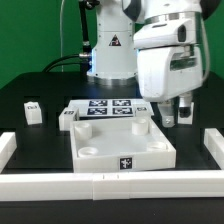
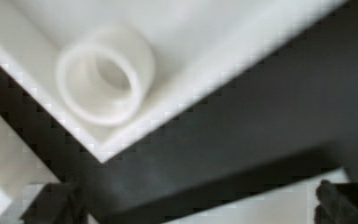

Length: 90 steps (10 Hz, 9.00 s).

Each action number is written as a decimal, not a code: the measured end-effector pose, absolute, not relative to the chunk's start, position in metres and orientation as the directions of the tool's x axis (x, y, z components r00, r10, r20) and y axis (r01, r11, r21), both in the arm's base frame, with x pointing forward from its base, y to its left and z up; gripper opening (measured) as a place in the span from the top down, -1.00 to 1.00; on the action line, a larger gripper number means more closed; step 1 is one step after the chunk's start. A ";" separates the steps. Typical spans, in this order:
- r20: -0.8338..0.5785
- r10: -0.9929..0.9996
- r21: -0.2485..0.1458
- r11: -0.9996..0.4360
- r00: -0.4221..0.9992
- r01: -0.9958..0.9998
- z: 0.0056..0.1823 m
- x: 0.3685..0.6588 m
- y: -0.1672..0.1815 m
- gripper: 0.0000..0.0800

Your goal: Assemble one leg

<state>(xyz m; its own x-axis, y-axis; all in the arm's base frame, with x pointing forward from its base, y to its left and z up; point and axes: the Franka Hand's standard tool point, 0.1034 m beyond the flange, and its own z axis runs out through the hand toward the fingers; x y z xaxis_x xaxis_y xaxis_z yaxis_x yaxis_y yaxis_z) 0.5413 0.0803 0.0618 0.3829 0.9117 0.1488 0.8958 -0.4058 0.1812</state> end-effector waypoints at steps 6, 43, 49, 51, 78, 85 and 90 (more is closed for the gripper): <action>0.087 0.941 0.167 -0.337 0.327 0.926 0.061 0.544 0.069 -0.62; -0.024 0.996 0.018 0.087 -0.087 0.996 0.006 0.447 -0.009 0.85; -0.015 0.999 0.039 -0.029 0.029 0.999 0.006 0.461 0.034 0.85; -0.015 0.999 0.039 -0.029 0.029 0.999 0.006 0.461 0.034 0.85; -0.026 0.997 0.078 -0.069 0.072 0.995 0.049 0.473 0.078 -0.62; 0.085 0.575 0.037 -0.818 0.814 0.574 0.049 0.465 0.081 -0.62; 0.060 -0.145 -0.069 -0.988 0.988 -0.141 0.040 0.438 0.101 -0.62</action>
Offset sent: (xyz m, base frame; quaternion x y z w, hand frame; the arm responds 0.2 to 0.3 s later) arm 0.0000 0.0000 0.0000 0.0000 0.0000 0.0000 1.0000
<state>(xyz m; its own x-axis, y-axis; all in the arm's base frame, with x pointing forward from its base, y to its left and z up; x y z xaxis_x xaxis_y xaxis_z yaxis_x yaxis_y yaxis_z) 0.4385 0.1010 0.0399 0.9876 -0.1449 0.0601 -0.1407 -0.9877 -0.0686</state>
